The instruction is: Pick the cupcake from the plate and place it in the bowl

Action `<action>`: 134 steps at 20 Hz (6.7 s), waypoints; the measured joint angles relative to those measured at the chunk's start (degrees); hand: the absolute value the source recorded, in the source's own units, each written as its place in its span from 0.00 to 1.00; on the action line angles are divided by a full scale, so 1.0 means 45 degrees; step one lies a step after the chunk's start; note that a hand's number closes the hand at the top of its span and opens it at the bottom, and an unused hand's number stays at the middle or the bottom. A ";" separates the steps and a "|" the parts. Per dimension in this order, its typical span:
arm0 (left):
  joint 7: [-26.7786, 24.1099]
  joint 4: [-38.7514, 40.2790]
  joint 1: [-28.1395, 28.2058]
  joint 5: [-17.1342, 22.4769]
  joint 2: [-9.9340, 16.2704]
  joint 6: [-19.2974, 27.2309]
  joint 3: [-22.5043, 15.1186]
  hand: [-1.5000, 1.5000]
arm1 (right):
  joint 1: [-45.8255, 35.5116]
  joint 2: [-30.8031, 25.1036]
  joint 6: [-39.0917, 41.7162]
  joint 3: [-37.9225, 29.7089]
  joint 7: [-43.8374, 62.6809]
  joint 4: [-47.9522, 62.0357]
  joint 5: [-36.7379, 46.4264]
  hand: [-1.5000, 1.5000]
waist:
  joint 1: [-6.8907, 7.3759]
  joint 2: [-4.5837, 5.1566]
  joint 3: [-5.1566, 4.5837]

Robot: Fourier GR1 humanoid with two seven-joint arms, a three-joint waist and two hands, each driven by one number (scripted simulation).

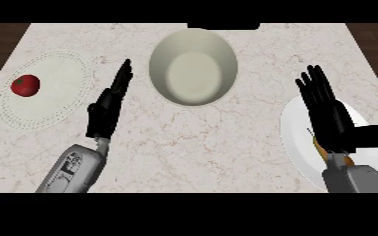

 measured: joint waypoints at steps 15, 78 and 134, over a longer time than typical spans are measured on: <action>-0.0595 -0.0951 0.0423 0.1831 0.2139 -0.0551 0.3613 0.50 | 0.1427 -0.4472 0.8314 0.0325 -0.5238 -0.4172 0.1651 0.00 | -0.0117 -0.0332 -0.0003; -0.0368 -0.1265 0.0597 0.1930 0.2210 -0.2714 0.5594 0.50 | -0.2837 -0.8527 0.3084 0.3351 -1.1231 0.5161 1.4922 0.00 | 0.0257 -0.0097 -0.0033; 0.0062 -0.1698 -0.0295 0.0799 0.0879 -0.3114 0.5401 0.50 | -1.2255 -0.6952 0.2069 -0.0456 -1.0468 1.5999 1.7069 1.00 | 0.1408 0.0382 0.0037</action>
